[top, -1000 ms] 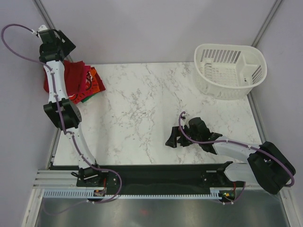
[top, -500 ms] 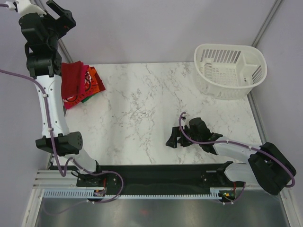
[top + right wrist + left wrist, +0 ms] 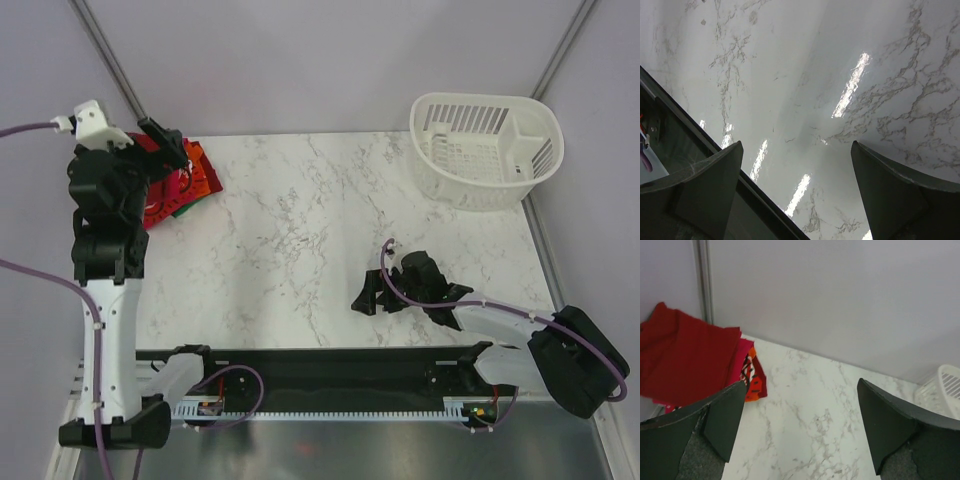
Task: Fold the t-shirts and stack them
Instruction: Neatly place the folded tshirt to the corner
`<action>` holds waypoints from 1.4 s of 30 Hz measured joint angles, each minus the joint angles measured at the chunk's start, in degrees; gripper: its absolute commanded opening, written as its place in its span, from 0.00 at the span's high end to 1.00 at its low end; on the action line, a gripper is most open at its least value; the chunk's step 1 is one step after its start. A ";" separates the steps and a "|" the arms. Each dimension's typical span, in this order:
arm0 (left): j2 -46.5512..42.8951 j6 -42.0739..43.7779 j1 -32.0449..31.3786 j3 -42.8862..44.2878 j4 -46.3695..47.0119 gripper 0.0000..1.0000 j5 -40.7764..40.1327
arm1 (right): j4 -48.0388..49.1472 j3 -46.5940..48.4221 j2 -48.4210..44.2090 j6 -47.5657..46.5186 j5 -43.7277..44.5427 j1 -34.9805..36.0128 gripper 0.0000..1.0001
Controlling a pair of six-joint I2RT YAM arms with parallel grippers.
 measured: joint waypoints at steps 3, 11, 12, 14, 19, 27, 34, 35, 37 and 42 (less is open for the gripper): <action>-8.92 3.98 0.00 -12.13 2.16 0.00 -2.29 | -0.17 -0.26 -0.52 -0.02 0.02 0.00 0.02; -30.10 9.90 0.00 -48.85 13.31 0.04 -6.64 | -0.96 -0.85 -1.77 -0.02 0.02 0.00 0.02; -30.75 9.90 0.00 -52.81 15.10 0.04 -7.04 | -0.98 -0.87 -1.81 -0.02 0.04 0.00 0.02; -30.77 10.29 0.00 -59.19 17.42 0.02 -7.30 | -0.98 -0.98 -1.95 -0.02 0.04 0.00 0.02; -31.01 8.39 0.24 -75.71 26.51 0.10 -7.69 | -1.01 -1.33 -2.49 -0.02 0.02 0.00 0.02; -27.34 6.88 0.31 -82.60 40.35 0.15 -10.73 | -0.94 -1.64 -2.84 -0.02 -0.11 0.00 0.02; -7.61 6.88 0.39 -81.83 54.40 0.19 -12.09 | -0.74 -1.81 -2.86 -0.04 -0.90 0.00 0.02; -5.22 6.91 0.42 -81.83 56.98 0.18 -11.56 | -0.70 -1.88 -2.91 -0.04 -1.01 0.00 0.02; 0.09 7.10 0.48 -81.81 64.43 0.18 -9.60 | -0.57 -2.03 -3.04 -0.04 -1.18 0.00 0.02; 17.59 9.97 0.17 -80.24 82.93 0.19 1.03 | -0.37 -2.10 -2.97 -0.04 -1.36 0.00 0.02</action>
